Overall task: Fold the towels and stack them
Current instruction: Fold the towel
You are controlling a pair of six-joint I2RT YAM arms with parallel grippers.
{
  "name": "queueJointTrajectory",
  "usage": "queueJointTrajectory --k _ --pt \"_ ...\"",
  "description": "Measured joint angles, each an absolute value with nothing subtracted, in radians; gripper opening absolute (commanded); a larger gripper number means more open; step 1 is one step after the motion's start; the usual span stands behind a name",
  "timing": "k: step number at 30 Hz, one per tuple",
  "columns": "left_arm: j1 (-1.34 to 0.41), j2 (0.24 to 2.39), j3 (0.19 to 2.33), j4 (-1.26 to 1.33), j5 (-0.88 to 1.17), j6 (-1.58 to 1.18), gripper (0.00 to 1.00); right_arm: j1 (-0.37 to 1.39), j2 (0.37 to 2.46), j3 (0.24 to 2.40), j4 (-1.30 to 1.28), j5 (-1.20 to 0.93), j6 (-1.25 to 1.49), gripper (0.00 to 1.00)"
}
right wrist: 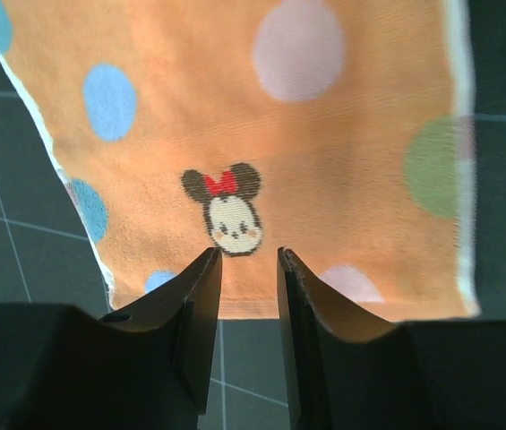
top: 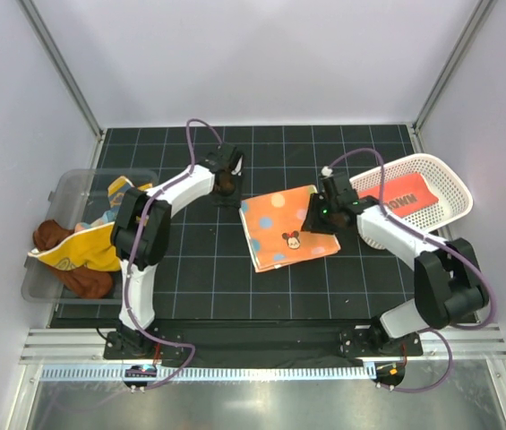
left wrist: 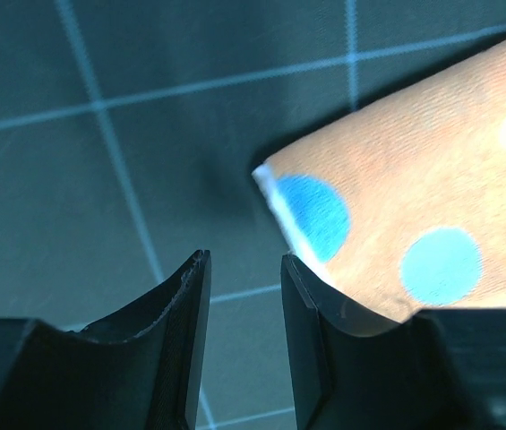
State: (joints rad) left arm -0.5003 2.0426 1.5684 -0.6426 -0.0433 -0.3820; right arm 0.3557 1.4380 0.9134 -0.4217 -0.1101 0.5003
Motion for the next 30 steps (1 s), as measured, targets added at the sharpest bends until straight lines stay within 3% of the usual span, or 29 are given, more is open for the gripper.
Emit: queueJointTrajectory --k 11,18,21,22,25,30 --pt "-0.485 2.133 1.612 -0.591 0.073 -0.385 0.36 0.469 1.614 0.879 -0.274 -0.089 0.492 0.36" --pt "-0.413 2.164 1.638 -0.562 0.137 -0.417 0.08 0.554 1.646 0.848 -0.144 -0.063 0.562 0.35" --pt "-0.368 2.179 1.658 -0.558 0.152 -0.420 0.05 0.619 1.667 0.847 -0.083 -0.047 0.632 0.35" --pt "-0.355 2.184 1.669 -0.559 0.154 -0.421 0.07 0.644 1.678 0.849 -0.059 -0.038 0.656 0.35" --pt "-0.316 2.193 1.708 -0.570 0.158 -0.420 0.25 0.706 1.718 0.881 -0.025 -0.003 0.714 0.35" --pt "-0.282 2.165 1.728 -0.630 0.113 -0.435 0.41 0.748 1.763 0.970 -0.096 0.047 0.733 0.39"
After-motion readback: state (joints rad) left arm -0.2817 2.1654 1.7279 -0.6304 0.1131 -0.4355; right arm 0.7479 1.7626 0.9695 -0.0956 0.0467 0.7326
